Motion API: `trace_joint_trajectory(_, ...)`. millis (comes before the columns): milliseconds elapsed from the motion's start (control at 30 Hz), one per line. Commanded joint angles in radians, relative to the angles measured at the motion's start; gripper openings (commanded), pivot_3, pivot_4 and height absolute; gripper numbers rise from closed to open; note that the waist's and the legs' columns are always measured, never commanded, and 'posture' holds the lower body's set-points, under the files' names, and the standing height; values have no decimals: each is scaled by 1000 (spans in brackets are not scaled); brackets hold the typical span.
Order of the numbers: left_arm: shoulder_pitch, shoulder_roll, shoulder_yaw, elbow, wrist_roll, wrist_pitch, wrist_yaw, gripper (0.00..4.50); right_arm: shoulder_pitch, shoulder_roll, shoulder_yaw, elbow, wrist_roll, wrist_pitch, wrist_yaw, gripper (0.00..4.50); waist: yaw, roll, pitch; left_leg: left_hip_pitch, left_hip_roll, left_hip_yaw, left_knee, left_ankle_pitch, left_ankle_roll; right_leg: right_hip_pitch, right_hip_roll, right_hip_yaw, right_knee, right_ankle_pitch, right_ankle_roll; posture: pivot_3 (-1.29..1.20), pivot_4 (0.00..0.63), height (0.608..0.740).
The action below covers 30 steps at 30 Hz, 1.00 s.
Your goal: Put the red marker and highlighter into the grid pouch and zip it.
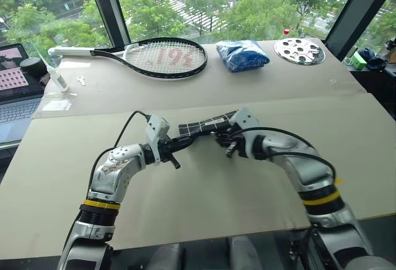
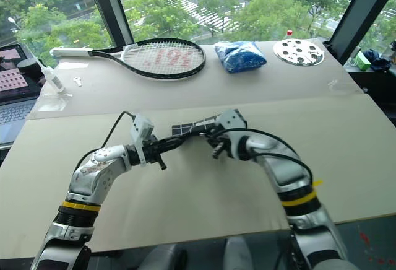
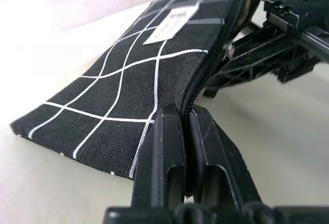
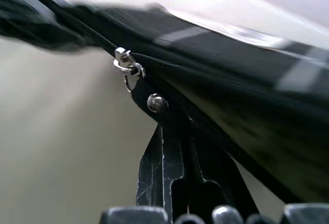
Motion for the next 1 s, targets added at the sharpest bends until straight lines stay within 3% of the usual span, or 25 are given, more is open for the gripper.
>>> trace_joint_trajectory(33, -5, 8, 16, -25, -7, -14, -3, 0, 39, -129, -159, 24, -22, -70, -6, 42, 0, 0, 0, 0, 0, 0, 0, 0, 0, 0, 0, 0, 0, 0, 0, 0, 150, 740)
trace_joint_trajectory(133, -6, 9, 14, -22, -6, -16, -6, 0, 62, -184, -200, 56, -17, -94, -5, 42, -4, 0, 0, 0, 1, 1, 0, 0, 0, 0, 0, 0, 0, 0, 0, 0, 150, 740)
trace_joint_trajectory(333, -16, 17, 7, -11, -6, -20, -18, 0, 127, -224, -253, 14, 61, -87, 64, 1611, -3, 0, 0, 0, 1, 4, 0, -1, 1, 0, 0, 1, -1, 0, 0, 0, 150, 740)
trace_joint_trajectory(367, -17, 17, 6, -11, -6, -20, -19, 0, 134, -222, -252, -1, 68, -87, 75, 2122, -3, 0, 0, 1, 1, 5, 0, -1, 2, 1, 0, 2, -1, 0, 0, 0, 150, 740)
trace_joint_trajectory(533, -23, 19, -4, -11, -2, -25, -34, 0, 177, -202, -332, -58, 252, 68, 158, 3775, -1, 0, 0, 1, 2, 5, 0, -1, 2, 1, 0, 2, -1, 0, 0, 0, 150, 740)
trace_joint_trajectory(833, -17, 40, -72, 4, 76, -86, -76, 0, 440, -368, -551, -82, 352, -29, 380, 3775, 20, 0, 0, 0, 1, 6, 0, -2, 4, 2, 0, 2, -8, 2, 3, 0, 150, 740)
trace_joint_trajectory(1000, -28, 7, -161, 49, 157, -171, -80, 0, 506, -397, -618, -46, 331, -119, 405, 3775, 19, 0, 0, 3, 1, 9, 0, -3, 5, 3, 0, 3, -9, 2, 2, 0, 150, 740)
